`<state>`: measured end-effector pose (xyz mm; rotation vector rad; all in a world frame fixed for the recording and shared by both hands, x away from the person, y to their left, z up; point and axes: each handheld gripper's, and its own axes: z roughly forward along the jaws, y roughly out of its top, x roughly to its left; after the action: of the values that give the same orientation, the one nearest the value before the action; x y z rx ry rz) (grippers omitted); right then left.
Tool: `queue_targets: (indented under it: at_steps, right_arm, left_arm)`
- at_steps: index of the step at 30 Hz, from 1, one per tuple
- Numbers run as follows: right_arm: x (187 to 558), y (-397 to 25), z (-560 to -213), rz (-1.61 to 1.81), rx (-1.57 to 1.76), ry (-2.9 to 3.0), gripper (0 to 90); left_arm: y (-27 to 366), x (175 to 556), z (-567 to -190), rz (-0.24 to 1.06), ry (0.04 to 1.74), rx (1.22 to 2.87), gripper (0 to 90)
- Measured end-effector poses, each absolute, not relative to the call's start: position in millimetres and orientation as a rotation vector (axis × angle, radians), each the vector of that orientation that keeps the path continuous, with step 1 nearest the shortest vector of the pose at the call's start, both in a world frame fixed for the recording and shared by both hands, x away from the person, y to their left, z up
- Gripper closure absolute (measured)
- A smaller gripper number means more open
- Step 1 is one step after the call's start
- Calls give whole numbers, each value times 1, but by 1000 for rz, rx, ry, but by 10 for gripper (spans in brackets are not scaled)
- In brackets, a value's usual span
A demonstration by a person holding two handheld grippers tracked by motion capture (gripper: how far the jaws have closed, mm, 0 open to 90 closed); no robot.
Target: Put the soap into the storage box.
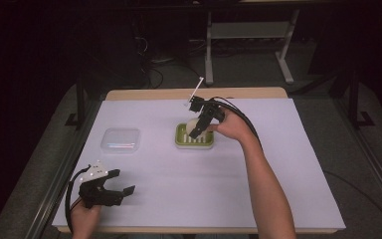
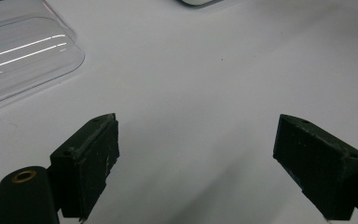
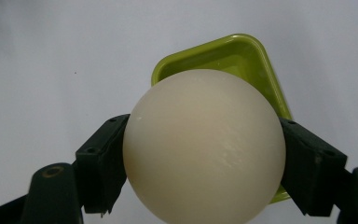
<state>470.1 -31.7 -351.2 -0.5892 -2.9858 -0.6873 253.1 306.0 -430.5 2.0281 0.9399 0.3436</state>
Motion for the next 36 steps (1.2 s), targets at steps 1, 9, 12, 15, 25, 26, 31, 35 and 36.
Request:
queue_targets:
  at_steps: [1,9,12,15,25,26,31,35,36]
  right_arm:
    - [470,-32,-351,-687,-589,-2986,234]
    - [474,-31,-355,-680,-605,-2986,233]
    - [476,-30,-357,-683,-614,-2978,234]
    - [477,-30,-358,-679,-623,-2980,234]
    - [482,-31,-360,-670,-639,-2976,234]
    - [482,-30,-361,-669,-639,-2979,233]
    - [483,-30,-363,-663,-649,-2977,233]
    - [485,-29,-366,-656,-650,-2977,233]
    - [485,-28,-367,-644,-658,-2975,233]
  left_arm:
    - [306,253,-431,344,940,2028,135]
    - [306,253,-430,348,932,2039,135]
    - [306,253,-431,348,935,2033,135]
    - [306,253,-431,348,935,2033,135]
    - [306,253,-431,347,935,2033,135]
    - [306,253,-431,347,935,2033,135]
    - [305,253,-431,345,936,2026,135]
    - [305,253,-431,345,935,2026,135]
    - [305,253,-431,344,935,2028,135]
